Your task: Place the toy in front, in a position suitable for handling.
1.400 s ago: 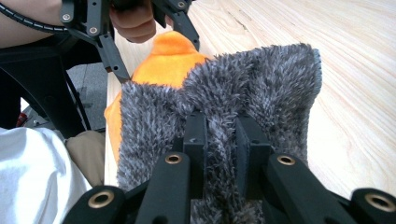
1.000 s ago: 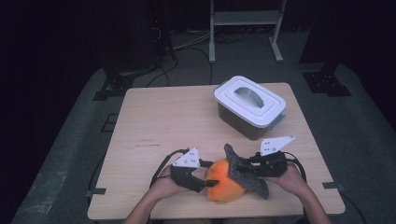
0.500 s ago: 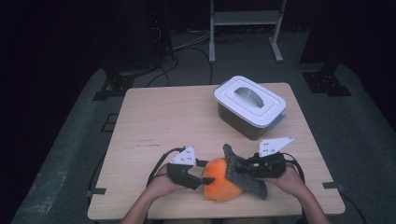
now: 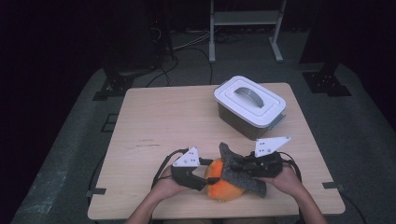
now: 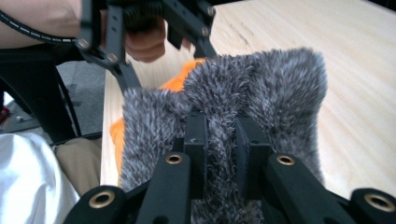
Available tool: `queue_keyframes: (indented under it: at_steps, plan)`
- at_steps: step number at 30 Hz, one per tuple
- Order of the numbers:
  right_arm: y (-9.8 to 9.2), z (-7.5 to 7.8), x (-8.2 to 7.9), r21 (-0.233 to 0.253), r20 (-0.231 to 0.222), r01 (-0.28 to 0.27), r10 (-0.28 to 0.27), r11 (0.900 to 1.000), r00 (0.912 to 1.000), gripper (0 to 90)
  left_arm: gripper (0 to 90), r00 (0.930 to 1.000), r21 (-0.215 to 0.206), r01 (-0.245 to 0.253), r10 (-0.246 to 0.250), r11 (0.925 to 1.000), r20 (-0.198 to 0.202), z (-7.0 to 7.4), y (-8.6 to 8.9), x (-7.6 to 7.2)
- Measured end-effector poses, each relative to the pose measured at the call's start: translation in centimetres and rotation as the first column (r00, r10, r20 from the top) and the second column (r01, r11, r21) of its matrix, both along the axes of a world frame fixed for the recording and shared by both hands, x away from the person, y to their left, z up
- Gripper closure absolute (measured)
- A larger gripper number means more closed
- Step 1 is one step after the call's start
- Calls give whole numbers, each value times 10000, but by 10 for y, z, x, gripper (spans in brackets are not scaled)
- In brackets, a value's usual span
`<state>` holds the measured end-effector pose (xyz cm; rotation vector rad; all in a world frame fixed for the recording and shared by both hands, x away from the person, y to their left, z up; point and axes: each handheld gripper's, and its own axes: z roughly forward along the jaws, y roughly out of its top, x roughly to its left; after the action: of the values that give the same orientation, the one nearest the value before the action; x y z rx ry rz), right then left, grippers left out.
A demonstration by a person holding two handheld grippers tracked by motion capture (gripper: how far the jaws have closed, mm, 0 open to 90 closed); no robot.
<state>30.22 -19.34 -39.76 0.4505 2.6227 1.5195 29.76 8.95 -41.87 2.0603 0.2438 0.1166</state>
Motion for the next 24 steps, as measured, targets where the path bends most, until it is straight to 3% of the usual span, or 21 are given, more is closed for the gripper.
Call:
queue_keyframes:
  at_steps: [3,6,9,12,15,24]
  plan:
    - [-7,-2,4,-34,-93,184,-185,9998,9998,763,249,9986,-243,85,-98,9997,-524,1,1,3]
    - [-12,2,4,-246,-19,455,-456,9987,9990,763,305,9987,-215,248,-258,9995,-444,-1,-1,1]
    - [-12,9,1,-35,71,400,-400,9992,9992,764,391,9994,-154,342,-342,9993,-15,2,-4,-3]
    - [-4,19,-5,131,377,197,-201,9997,9991,764,409,9990,-168,433,-430,9989,146,6,-11,-7]
    - [6,24,-10,-114,644,24,-16,9999,9979,764,412,9988,20,376,-377,9993,319,9,-15,-12]
    - [-3,12,-3,-114,255,330,-327,9994,9991,767,425,9999,-163,-71,68,9998,-138,3,-7,-1]
